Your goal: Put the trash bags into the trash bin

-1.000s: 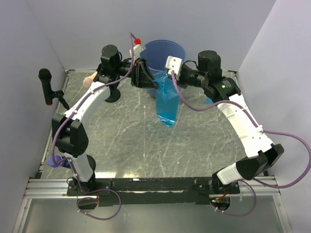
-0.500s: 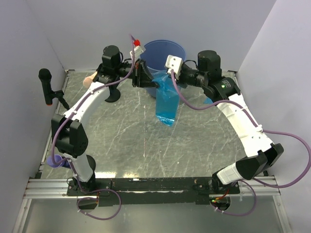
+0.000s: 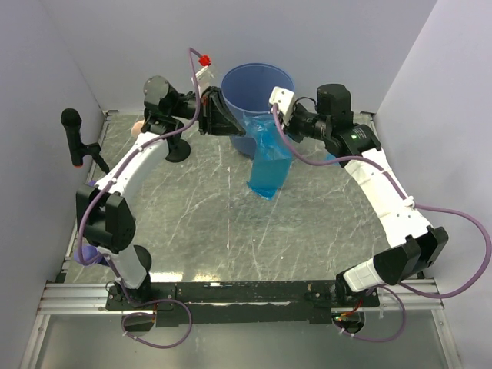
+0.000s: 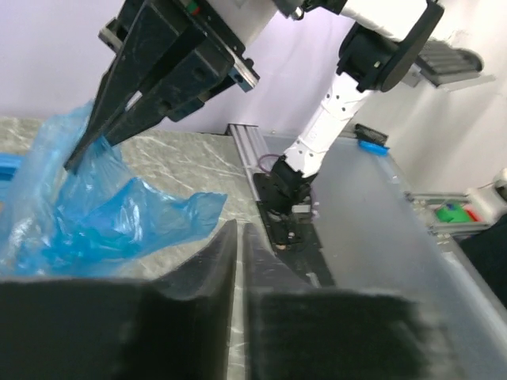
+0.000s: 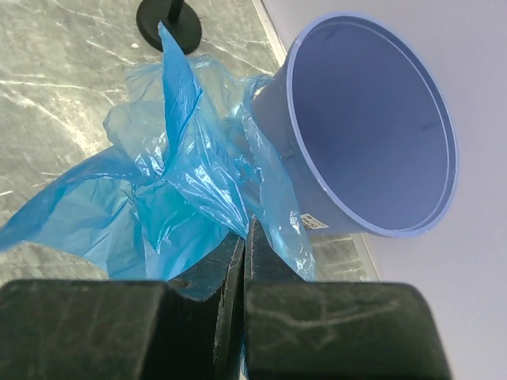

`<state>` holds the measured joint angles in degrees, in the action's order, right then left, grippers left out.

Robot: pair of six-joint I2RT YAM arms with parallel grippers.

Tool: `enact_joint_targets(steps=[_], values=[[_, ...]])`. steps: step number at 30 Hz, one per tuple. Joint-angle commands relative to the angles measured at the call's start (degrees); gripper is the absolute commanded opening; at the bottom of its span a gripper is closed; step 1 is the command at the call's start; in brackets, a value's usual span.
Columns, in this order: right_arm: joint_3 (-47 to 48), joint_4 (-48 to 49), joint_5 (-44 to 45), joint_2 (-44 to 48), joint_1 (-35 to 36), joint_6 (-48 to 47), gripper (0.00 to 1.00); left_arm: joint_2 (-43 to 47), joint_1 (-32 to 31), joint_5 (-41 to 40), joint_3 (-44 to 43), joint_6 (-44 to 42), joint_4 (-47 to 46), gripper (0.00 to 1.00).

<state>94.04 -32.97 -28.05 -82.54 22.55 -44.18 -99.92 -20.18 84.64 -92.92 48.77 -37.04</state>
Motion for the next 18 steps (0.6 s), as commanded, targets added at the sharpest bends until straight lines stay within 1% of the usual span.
enact_joint_targets(steps=[1,2,3,4,5,6,7,9,11,12,15,18], values=[[0.44,2.21,-1.3,2.82,-0.48,1.99,0.0,3.32,1.37,-2.17,2.47,-2.01,1.87,0.37],[0.53,2.12,-2.09,3.0,-0.4,2.0,0.0,4.02,1.64,-6.03,3.36,-6.19,5.88,0.52],[0.53,2.12,-2.53,3.18,-0.48,2.08,0.0,5.25,1.55,-10.07,2.32,-14.41,19.76,0.59],[0.62,2.03,-3.05,3.35,-0.4,2.17,0.0,6.3,0.94,-13.76,0.57,-27.46,27.12,0.63],[0.71,1.86,-3.58,3.44,-0.4,2.26,0.0,6.75,-0.37,-16.59,-1.01,-38.82,38.68,0.65],[0.79,1.77,-3.76,3.53,-0.4,2.26,0.0,7.02,-1.43,-18.09,-1.47,-44.58,41.75,0.66],[0.88,1.68,-4.02,3.62,-0.4,2.43,0.0,7.28,-1.7,-18.72,-1.03,-46.3,41.7,0.68],[0.97,1.51,-4.2,3.44,-0.4,2.44,0.0,7.02,-1.7,-17.94,0.02,-46.05,39.94,0.7],[1.15,1.59,-4.2,3.36,-0.22,2.61,0.0,6.93,-2.4,-18.45,0.02,-48.06,41.86,0.7],[1.32,1.59,-4.38,3.27,-0.22,2.61,0.0,7.02,-2.75,-18.63,0.55,-50.94,42.31,0.71],[1.67,1.68,-4.64,3.09,-0.13,2.79,0.0,7.98,-3.8,-18.81,2.92,-53.95,40.91,0.71],[1.58,1.77,-4.73,3.0,0.13,3.05,0.0,7.55,-4.77,-18.19,1.79,-59.39,44.84,0.68]])
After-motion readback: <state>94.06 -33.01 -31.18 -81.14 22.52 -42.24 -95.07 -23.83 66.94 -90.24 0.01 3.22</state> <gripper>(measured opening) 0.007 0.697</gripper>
